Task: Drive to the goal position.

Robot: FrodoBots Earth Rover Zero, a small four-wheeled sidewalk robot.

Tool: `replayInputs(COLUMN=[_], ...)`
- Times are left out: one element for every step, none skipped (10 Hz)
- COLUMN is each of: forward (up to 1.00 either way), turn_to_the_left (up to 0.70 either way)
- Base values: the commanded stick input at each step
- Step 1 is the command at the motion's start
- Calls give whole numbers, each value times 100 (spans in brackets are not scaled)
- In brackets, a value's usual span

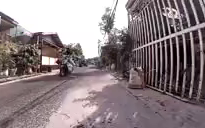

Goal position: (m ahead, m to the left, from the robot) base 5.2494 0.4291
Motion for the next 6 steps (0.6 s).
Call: replayInputs(forward=[70,70,70,70,70,70], turn_to_the_left=[0,0,0,0,0,0])
